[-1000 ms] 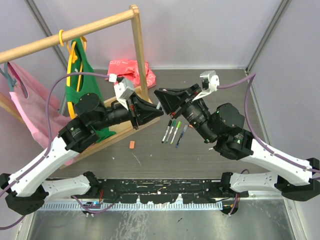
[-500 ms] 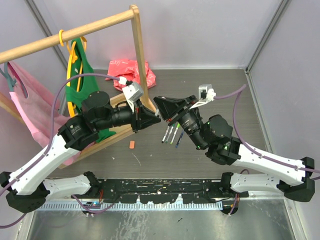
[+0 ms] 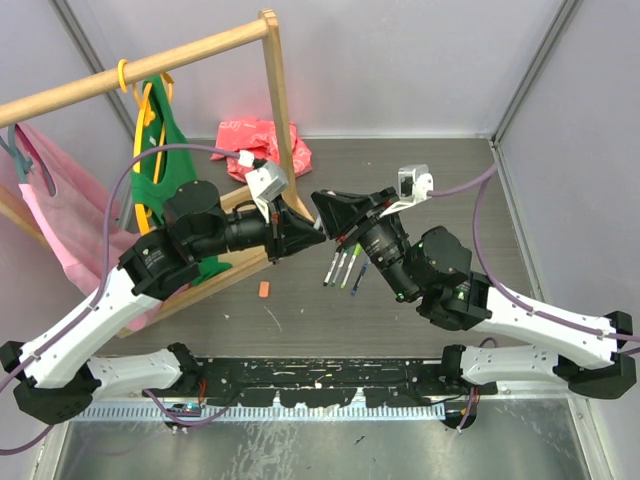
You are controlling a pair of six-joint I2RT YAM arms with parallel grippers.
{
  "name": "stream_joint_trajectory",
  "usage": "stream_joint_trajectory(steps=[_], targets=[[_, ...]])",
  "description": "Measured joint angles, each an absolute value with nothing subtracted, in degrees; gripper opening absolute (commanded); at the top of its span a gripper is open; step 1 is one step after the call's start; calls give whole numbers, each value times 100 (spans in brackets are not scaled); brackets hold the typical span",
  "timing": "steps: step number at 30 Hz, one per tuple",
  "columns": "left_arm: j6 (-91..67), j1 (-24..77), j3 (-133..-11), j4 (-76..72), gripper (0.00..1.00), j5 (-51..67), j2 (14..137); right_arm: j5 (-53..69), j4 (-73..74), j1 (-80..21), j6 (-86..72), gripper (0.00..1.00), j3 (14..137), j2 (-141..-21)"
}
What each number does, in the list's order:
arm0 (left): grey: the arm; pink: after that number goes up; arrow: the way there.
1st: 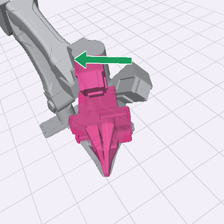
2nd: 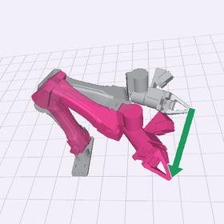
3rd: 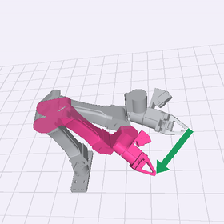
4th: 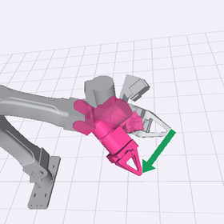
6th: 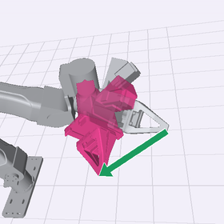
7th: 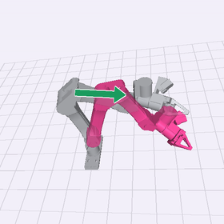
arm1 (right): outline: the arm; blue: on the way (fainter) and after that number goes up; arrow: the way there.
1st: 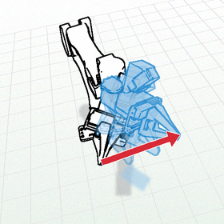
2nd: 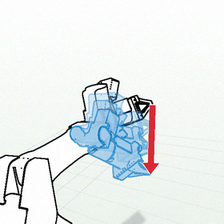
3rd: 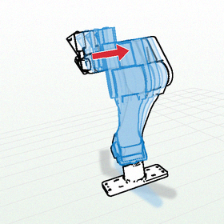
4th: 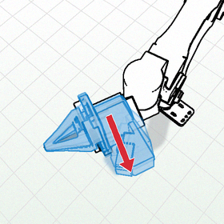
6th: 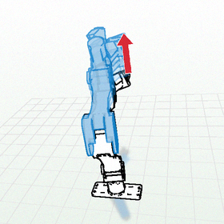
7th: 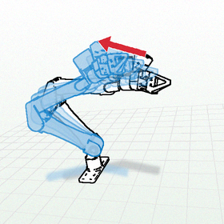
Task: Insert the pens into the pen caps
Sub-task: Place the pen at the center of the board.
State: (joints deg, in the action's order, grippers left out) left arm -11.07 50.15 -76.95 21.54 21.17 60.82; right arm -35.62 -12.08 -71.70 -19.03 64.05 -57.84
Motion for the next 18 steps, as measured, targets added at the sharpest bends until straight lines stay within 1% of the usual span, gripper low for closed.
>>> stream_joint_trajectory(steps=[3,7,18], targets=[[-1107,5006,-7832,1653,0,2073,6121,-3485,-904,-7275,-1546,36,6707,-5776],[-1094,4941,-7966,1393,0,2051,6099,-3256,-707,-7354,-1201,42,6910,-5734],[-1107,4943,-7948,1033,0,2130,6090,-2735,-781,-7378,-978,43,6615,-5015]])
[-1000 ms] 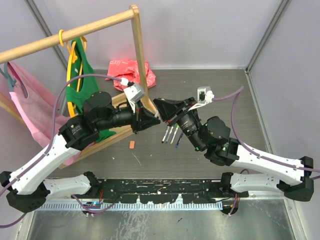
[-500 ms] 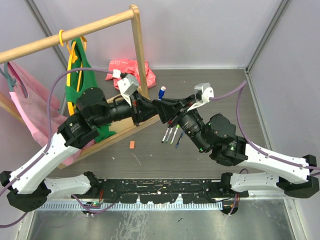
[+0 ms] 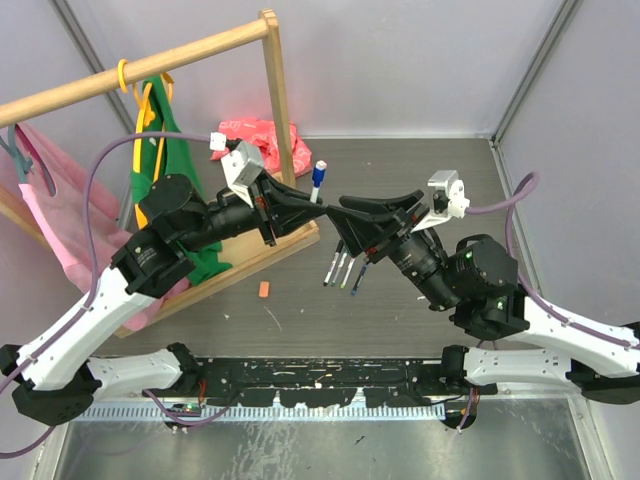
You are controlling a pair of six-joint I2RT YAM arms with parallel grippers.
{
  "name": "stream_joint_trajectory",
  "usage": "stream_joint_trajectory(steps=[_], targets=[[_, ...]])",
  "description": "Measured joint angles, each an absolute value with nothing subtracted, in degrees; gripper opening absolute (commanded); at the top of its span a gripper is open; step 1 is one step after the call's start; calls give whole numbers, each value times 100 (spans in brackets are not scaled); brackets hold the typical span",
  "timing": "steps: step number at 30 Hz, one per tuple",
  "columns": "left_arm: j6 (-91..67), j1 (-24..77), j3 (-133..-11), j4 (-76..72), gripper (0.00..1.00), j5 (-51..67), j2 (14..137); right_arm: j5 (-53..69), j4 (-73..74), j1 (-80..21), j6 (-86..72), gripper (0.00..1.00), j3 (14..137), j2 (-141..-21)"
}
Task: Insert the pens into the pen caps
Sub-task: Place the pen at the center of the board.
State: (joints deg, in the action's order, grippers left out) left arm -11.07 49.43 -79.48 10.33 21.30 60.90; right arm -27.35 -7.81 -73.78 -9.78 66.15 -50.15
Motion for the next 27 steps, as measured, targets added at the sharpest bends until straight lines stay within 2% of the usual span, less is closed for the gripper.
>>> stream_joint_trajectory(steps=[13,22,27], targets=[[-1284,4943,-7706,701,0,2714,6042,-2488,-777,-7378,-1028,43,6471,-5078],[-1308,4943,-7601,661,0,2895,6040,-2425,-873,-7378,-1057,36,6471,-5135],[-1313,4943,-7592,657,0,2967,6040,-2429,-899,-7378,-1079,36,6471,-5137]])
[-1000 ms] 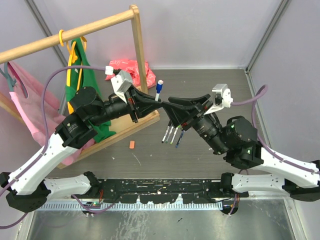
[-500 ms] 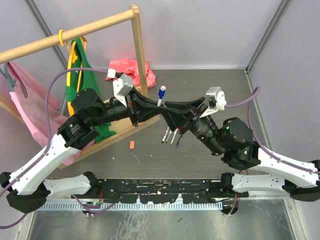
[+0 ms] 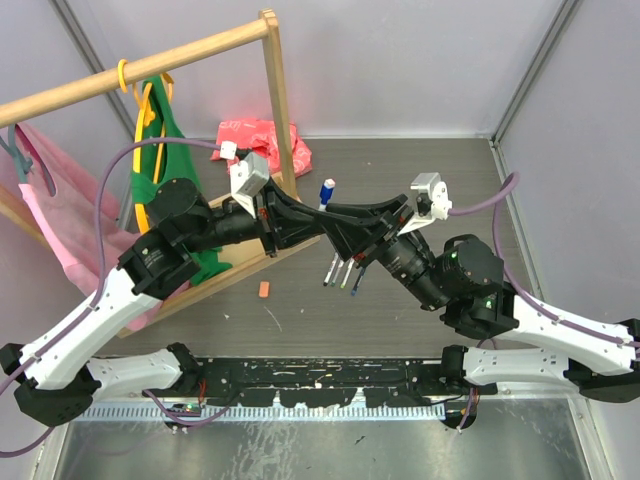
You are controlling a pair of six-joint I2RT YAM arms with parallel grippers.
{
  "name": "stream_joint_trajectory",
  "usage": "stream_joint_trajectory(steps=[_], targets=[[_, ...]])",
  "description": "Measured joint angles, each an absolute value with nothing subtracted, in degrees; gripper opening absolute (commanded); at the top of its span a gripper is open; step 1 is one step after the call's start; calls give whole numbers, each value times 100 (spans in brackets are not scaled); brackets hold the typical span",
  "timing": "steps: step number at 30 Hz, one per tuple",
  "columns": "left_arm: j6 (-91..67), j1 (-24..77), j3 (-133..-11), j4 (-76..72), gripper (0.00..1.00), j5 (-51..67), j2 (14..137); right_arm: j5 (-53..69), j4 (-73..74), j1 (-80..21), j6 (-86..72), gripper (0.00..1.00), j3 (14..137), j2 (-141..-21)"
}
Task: Insert the pens into the pen caps
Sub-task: Place the pen at the center of the board.
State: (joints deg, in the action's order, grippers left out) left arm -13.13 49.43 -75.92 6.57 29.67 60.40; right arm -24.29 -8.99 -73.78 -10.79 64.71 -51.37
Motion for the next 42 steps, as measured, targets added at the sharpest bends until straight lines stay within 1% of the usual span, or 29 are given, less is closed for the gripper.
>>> stream_joint_trajectory(steps=[7,15,17,20,22,23,24,28,30,36,42], targets=[[-1369,4943,-7577,628,0,3041,6014,-2427,-913,-7378,-1129,33,6471,-5188],[-1415,4941,-7537,626,0,3218,5994,-2421,-956,-7378,-1205,21,6471,-5282],[-1417,4936,-7529,626,0,3234,5994,-2410,-976,-7378,-1221,15,6471,-5297],[-1452,4921,-7507,626,0,3229,5981,-2410,-974,-7378,-1214,2,6471,-5317],[-1466,4910,-7487,633,0,3225,5966,-2410,-976,-7378,-1212,0,6471,-5332],[-1470,4910,-7478,633,1,3221,5961,-2412,-974,-7378,-1212,0,6471,-5339],[-1476,4910,-7474,633,5,3214,5959,-2414,-974,-7378,-1212,0,6471,-5341],[-1559,4910,-7419,624,24,3148,5918,-2425,-974,-7378,-1221,0,6471,-5365],[-1570,4912,-7384,617,29,3124,5894,-2434,-956,-7378,-1240,0,6471,-5378],[-1592,4917,-7378,622,39,3129,5896,-2550,-954,-7378,-1262,0,6471,-5389],[-1584,4917,-7376,683,43,3116,5900,-2902,-945,-7378,-1264,0,6392,-5334]])
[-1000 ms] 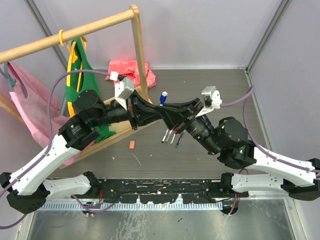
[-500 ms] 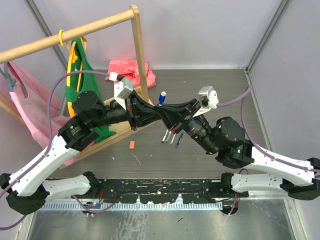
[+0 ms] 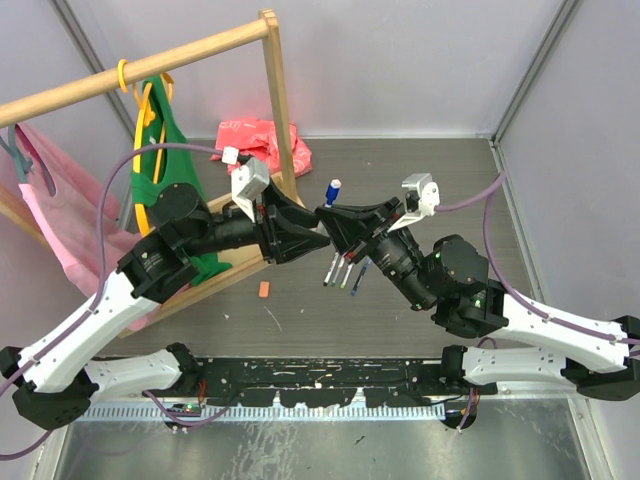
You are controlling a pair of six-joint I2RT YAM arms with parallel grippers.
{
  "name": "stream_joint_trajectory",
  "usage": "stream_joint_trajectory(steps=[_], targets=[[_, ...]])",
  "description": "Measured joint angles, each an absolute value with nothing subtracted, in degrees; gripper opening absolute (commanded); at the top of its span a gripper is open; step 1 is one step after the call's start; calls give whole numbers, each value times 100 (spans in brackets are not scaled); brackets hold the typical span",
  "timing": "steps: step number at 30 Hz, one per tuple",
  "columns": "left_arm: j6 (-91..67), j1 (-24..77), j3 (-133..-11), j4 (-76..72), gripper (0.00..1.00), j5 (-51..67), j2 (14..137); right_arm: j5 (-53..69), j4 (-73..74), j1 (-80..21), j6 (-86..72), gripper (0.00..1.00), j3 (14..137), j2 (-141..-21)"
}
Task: Insert the pens into the pen caps
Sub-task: Place the pen at the center of the board.
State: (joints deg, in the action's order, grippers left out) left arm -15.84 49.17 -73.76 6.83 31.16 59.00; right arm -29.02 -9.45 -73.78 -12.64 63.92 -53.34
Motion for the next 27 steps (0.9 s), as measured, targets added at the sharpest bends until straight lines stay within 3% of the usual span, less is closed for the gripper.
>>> stream_joint_trajectory(steps=[12,19,27], targets=[[-1435,4917,-6941,1798,43,1846,5745,-3728,336,-7011,-1767,0,6464,-5502],[-1411,4917,-6685,2202,43,1142,5439,-2976,1011,-5402,-2751,0,5894,-5502],[-1435,4917,-6676,2311,43,814,5419,-2060,1437,-4401,-3573,2,4781,-5579]])
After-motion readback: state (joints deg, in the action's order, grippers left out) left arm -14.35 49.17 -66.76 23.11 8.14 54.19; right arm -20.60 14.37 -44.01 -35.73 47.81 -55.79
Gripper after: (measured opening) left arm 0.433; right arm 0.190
